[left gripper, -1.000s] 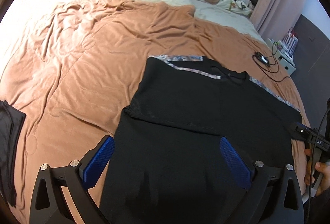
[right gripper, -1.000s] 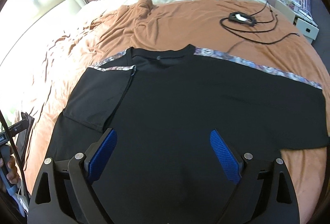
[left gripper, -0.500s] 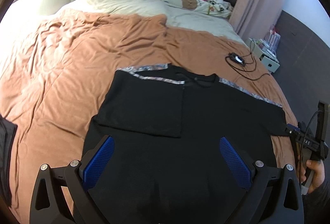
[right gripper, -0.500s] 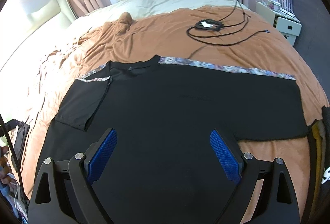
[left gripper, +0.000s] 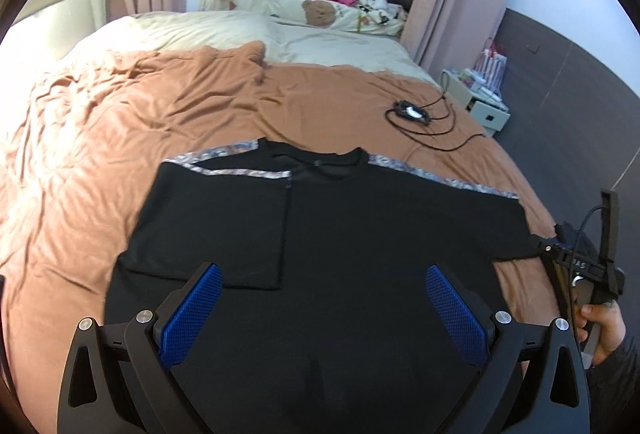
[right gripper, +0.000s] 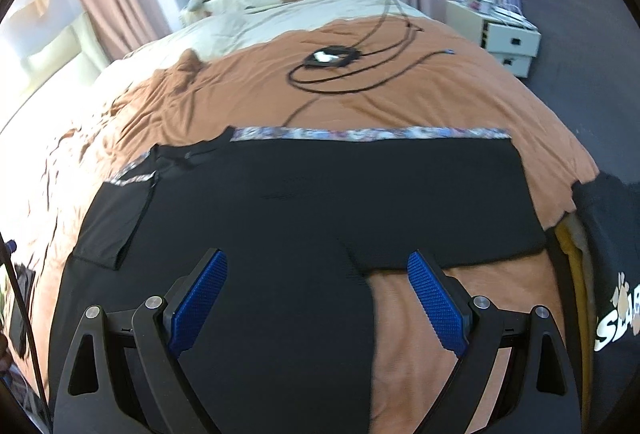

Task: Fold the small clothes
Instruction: 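Grasp the other sleeve edge of the T-shirt with the right gripper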

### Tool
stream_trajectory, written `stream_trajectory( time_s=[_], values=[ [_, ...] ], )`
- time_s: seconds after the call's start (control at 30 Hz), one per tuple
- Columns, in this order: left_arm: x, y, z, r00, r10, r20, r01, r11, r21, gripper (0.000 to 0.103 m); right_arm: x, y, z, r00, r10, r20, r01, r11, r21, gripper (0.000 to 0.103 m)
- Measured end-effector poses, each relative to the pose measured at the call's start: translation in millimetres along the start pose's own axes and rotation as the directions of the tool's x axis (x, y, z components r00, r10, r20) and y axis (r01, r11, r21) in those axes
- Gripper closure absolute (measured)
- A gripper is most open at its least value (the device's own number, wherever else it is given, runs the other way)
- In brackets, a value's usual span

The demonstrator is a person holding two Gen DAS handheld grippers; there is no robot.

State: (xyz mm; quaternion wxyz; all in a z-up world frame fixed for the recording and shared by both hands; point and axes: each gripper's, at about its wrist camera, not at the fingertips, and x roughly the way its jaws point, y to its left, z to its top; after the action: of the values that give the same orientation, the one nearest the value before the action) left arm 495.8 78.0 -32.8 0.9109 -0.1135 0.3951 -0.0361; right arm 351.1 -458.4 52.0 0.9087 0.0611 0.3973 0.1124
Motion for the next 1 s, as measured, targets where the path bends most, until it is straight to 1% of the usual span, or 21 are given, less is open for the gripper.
stream_trajectory(
  time_s=[0.13, 0.23, 0.27, 0.3, 0.37, 0.47, 0.67, 0.77, 0.8, 0.83, 0.87, 0.93, 1.0],
  values=[
    [13.8, -6.3, 1.8, 0.999, -0.032, -0.006, 0.032, 0.999, -0.014, 0.001, 10.3, -22.7, 4.3, 1.0, -0.011, -0.021, 0.012, 0.998, 0.068, 0.012],
    [22.7, -10.0, 2.9, 0.999, -0.049, 0.003, 0.049, 0.999, -0.02, 0.001, 16.6, -40.4, 9.8, 1.0, -0.003, -0.016, 0.005, 0.994, 0.112, 0.012],
    [27.8, -10.3, 3.0, 0.999, -0.054, 0.0, 0.054, 0.998, -0.029, 0.004, 19.0, -45.9, 11.2, 1.0, 0.0, -0.011, 0.002, 0.992, 0.125, 0.013],
    [31.2, -11.1, 3.3, 0.998, -0.058, -0.004, 0.058, 0.998, -0.035, 0.009, 23.6, -52.2, 13.4, 1.0, 0.002, -0.01, 0.0, 0.991, 0.137, 0.015],
    [42.5, -11.5, 3.0, 0.997, -0.069, -0.024, 0.068, 0.996, -0.05, 0.015, 34.1, -59.3, 16.0, 1.0, 0.014, -0.025, -0.01, 0.987, 0.16, 0.028],
    [54.5, -11.5, 1.9, 0.997, -0.07, -0.039, 0.068, 0.996, -0.056, 0.022, 49.7, -72.7, 14.0, 0.996, 0.062, -0.06, -0.046, 0.97, 0.238, 0.036],
    [69.9, -10.6, -3.3, 0.996, -0.066, -0.062, 0.063, 0.997, -0.054, 0.024, 71.3, -90.4, 10.4, 0.994, 0.078, -0.083, -0.048, 0.949, 0.31, 0.036],
    [72.8, -9.5, -5.2, 0.996, -0.067, -0.066, 0.063, 0.996, -0.06, 0.027, 73.6, -100.4, 6.8, 0.994, 0.063, -0.087, -0.031, 0.943, 0.332, 0.037],
    [73.6, -9.1, -5.6, 0.995, -0.069, -0.067, 0.065, 0.996, -0.063, 0.027, 74.0, -103.3, 4.7, 0.994, 0.058, -0.088, -0.025, 0.939, 0.342, 0.039],
    [74.8, -8.9, -5.7, 0.995, -0.072, -0.067, 0.067, 0.996, -0.065, 0.027, 75.9, -107.1, 3.3, 0.994, 0.056, -0.094, -0.019, 0.935, 0.355, 0.047],
    [75.6, -9.2, -6.3, 0.995, -0.073, -0.068, 0.069, 0.995, -0.067, 0.027, 77.9, -109.4, 2.6, 0.993, 0.056, -0.101, -0.016, 0.931, 0.365, 0.053],
    [77.7, -10.2, -6.9, 0.995, -0.073, -0.072, 0.068, 0.995, -0.066, 0.027, 80.9, -116.7, 0.0, 0.993, 0.037, -0.113, 0.01, 0.918, 0.396, 0.057],
    [79.9, -11.3, -7.4, 0.994, -0.072, -0.077, 0.067, 0.996, -0.06, 0.027, 83.0, -121.7, -1.6, 0.994, 0.021, -0.107, 0.026, 0.906, 0.423, 0.057]
  ],
)
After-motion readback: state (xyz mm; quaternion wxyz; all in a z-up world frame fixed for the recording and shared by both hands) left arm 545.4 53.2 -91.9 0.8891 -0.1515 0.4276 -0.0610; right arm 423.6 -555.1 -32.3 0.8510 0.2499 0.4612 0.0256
